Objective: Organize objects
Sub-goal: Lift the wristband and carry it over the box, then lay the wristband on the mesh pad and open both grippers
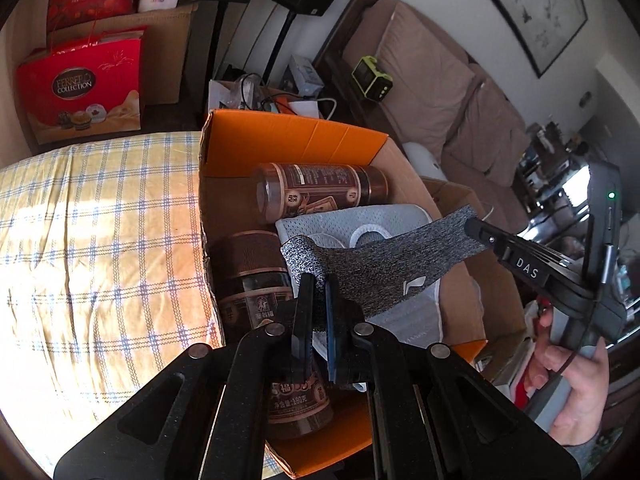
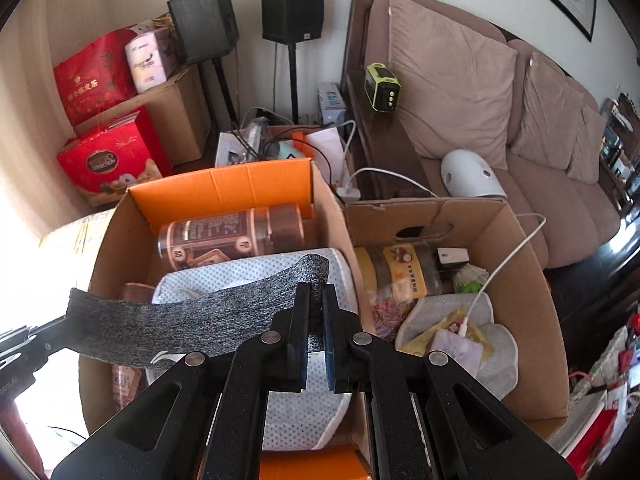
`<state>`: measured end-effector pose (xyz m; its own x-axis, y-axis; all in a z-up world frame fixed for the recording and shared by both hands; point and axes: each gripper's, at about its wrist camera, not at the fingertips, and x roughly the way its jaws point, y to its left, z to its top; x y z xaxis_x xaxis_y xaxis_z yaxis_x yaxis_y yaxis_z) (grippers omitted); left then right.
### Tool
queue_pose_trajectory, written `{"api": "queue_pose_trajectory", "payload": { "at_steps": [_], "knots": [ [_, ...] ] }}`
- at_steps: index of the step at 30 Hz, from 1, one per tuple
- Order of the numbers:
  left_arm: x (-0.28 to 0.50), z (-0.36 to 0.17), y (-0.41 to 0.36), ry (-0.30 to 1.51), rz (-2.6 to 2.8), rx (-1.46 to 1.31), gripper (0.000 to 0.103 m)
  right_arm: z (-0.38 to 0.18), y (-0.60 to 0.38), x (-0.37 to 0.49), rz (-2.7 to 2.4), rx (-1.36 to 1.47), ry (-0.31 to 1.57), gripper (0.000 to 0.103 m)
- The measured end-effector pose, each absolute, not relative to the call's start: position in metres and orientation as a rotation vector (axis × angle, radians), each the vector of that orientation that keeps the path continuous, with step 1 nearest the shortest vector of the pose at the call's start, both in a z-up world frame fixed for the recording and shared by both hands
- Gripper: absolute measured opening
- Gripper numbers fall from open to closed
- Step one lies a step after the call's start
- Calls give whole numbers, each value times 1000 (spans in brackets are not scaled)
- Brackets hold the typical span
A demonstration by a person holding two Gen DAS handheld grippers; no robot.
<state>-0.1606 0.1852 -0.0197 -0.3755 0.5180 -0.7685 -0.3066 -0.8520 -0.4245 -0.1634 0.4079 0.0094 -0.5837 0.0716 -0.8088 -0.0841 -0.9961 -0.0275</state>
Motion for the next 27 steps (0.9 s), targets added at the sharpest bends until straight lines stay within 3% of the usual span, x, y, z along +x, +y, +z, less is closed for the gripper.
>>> {"api": "queue_pose_trajectory", "payload": {
  "at_steps": [10,14,17,19,20,21,23,25,27],
  "knots": [
    [-163,-42,207,-193,2264,-1407,7,-22,417,-169,2682,-1414,-38,7],
    [-159,-48,210,-181,2259,-1430,28,-34,410,-171,2663,-1442,-89,16],
    [-155,-42,206,-163,2290,-1403,37,-37,403,-169,2656,-1433,-173,21],
    [-154,-35,201,-170,2302,-1382,43,-35,402,-168,2658,-1422,-193,29],
    [-153,-30,199,-167,2314,-1370,48,-33,402,-166,2660,-1413,-189,39],
    [-152,-26,197,-163,2328,-1357,50,-29,403,-165,2668,-1398,-180,54],
    [-148,-16,193,-134,2351,-1328,51,-20,404,-162,2694,-1361,-168,73],
    [-145,-8,189,-89,2378,-1309,53,-10,403,-157,2718,-1333,-160,75],
    [-139,-1,184,-50,2402,-1286,63,0,403,-154,2744,-1322,-129,75]
  ]
}}
